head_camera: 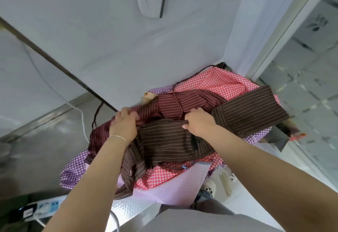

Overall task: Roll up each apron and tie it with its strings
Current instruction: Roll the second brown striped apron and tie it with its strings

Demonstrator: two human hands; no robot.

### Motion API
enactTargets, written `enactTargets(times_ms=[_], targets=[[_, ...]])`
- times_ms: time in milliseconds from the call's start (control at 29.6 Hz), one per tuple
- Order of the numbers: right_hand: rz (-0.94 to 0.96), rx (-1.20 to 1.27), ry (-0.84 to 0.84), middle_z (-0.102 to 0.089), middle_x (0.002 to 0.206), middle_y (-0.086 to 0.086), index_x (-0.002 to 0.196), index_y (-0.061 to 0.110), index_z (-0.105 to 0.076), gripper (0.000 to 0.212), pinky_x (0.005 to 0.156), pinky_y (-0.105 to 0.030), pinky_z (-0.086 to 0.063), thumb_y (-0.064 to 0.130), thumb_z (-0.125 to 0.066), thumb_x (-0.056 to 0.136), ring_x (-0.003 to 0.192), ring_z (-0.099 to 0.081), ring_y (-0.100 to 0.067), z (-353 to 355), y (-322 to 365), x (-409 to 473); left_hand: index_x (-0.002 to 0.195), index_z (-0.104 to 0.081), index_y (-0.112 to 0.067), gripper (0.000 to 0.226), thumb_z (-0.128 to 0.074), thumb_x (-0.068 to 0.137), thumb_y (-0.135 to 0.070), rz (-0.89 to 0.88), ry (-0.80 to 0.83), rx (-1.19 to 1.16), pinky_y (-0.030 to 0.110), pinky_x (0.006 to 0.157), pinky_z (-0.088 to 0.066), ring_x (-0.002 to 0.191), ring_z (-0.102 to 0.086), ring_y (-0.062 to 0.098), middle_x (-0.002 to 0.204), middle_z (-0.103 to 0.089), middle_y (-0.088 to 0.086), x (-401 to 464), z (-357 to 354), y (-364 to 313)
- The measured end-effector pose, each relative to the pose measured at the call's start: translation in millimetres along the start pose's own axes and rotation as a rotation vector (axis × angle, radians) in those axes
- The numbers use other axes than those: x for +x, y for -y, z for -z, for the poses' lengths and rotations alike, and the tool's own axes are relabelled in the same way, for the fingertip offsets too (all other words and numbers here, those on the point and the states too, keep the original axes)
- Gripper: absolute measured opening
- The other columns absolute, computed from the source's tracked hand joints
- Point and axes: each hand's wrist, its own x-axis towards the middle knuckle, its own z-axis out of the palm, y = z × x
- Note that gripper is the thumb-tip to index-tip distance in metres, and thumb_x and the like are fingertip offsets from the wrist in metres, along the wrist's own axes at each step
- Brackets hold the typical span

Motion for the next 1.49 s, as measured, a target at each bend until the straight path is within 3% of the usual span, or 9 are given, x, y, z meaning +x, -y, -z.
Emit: enactTargets(times_ms=[101, 237, 304, 439, 541, 777, 1048, 1352, 1487], targets=[[0.173, -0.072, -0.077, -0.060, 0.113, 0.000, 0.110, 0.020, -0.065, 0.035, 0.106, -0.039, -0.033, 0.046, -0.048, 0.094, 0.111, -0.049, -0.021, 0.8, 6.4, -1.5, 0.098, -0.060, -0.013, 0.012, -0.054, 0.094, -0.023, 0.140, -0.073, -0.313, 0.033, 0.077, -0.044, 0.097, -0.059, 0.026, 0.106, -0.063, 0.005, -12.0, 20.4, -13.5], [0.136, 0.139, 0.117, -0.064, 0.106, 0.001, 0.113, 0.017, -0.064, 0.045, 0.084, -0.034, -0.048, 0.055, -0.055, 0.090, 0.099, -0.060, -0.022, 1.9, 13.8, -0.7, 0.111, -0.067, -0.010, 0.045, -0.048, 0.097, -0.048, 0.029, 1.047, -0.709, 0.032, 0.090, -0.053, 0.094, -0.069, 0.015, 0.105, -0.073, 0.002, -58.9, -4.2, -66.9], [0.123, 0.249, 0.144, -0.062, 0.121, -0.002, 0.125, 0.015, -0.061, 0.050, 0.089, -0.038, -0.049, 0.051, -0.056, 0.091, 0.109, -0.059, -0.024, 4.6, 16.7, 0.4, 0.125, -0.060, -0.008, 0.060, -0.047, 0.092, -0.056, 0.027, 1.176, -0.827, 0.036, 0.099, -0.049, 0.108, -0.064, 0.017, 0.121, -0.067, 0.003, -75.6, -43.9, -80.3], [0.070, 0.717, 0.124, -0.069, 0.097, -0.007, 0.100, 0.006, -0.068, 0.034, 0.074, -0.030, -0.047, 0.038, -0.060, 0.093, 0.087, -0.064, -0.020, 24.5, 8.1, -2.5, 0.134, -0.048, -0.010, 0.081, -0.065, 0.071, -0.059, 0.340, 0.923, -1.659, 0.036, 0.101, -0.044, 0.123, -0.053, 0.020, 0.136, -0.056, 0.006, -88.1, -77.0, -88.8], [0.012, 0.935, 0.094, -0.069, 0.102, -0.001, 0.103, 0.011, -0.069, 0.028, 0.085, -0.031, -0.046, 0.036, -0.059, 0.094, 0.092, -0.062, -0.016, 43.3, 0.9, -11.0, 0.141, -0.038, -0.015, 0.120, -0.087, 0.042, -0.061, 0.452, 0.726, -2.060, 0.034, 0.098, -0.041, 0.130, -0.044, 0.022, 0.144, -0.047, 0.006, -84.4, -76.5, -93.1], [-0.207, 1.211, -0.001, -0.073, 0.089, -0.004, 0.095, 0.014, -0.072, 0.021, 0.081, -0.034, -0.052, 0.032, -0.064, 0.087, 0.088, -0.068, -0.025, 83.5, -4.0, -29.6, 0.116, -0.069, -0.010, 0.046, -0.050, 0.094, -0.045, 0.439, 0.612, -2.341, 0.044, 0.093, -0.047, 0.105, -0.063, 0.033, 0.119, -0.067, 0.015, -87.6, -2.4, -117.5], [-0.416, 1.498, -0.136, -0.067, 0.090, -0.009, 0.093, 0.016, -0.065, 0.015, 0.069, -0.031, -0.050, 0.029, -0.063, 0.086, 0.082, -0.064, -0.025, 121.3, -27.0, -65.4, 0.114, -0.066, -0.010, 0.038, -0.043, 0.099, -0.036, 0.602, 0.385, -2.217, 0.044, 0.103, -0.043, 0.111, -0.061, 0.029, 0.116, -0.068, 0.011, -79.4, 73.6, -145.1], [-0.246, 1.756, -0.533, -0.071, 0.083, 0.000, 0.078, 0.017, -0.065, 0.022, 0.096, -0.039, -0.048, 0.031, -0.056, 0.093, 0.092, -0.065, -0.020, 188.3, -46.5, -153.8, 0.082, -0.064, -0.013, 0.023, -0.057, 0.096, -0.030, -0.072, -0.194, -1.575, 0.022, 0.050, -0.051, 0.057, -0.065, 0.008, 0.072, -0.068, 0.001, -81.4, 202.0, -166.3], [0.017, 1.617, -0.666, -0.070, 0.114, 0.003, 0.113, 0.018, -0.068, 0.058, 0.104, -0.044, -0.044, 0.063, -0.067, 0.076, 0.113, -0.062, -0.018, 206.6, -42.6, -191.3, 0.096, -0.069, -0.015, 0.026, -0.048, 0.101, -0.031, -0.340, -0.321, -1.513, 0.025, 0.067, -0.053, 0.080, -0.070, 0.012, 0.090, -0.074, 0.002, -88.7, 236.8, -171.2]])
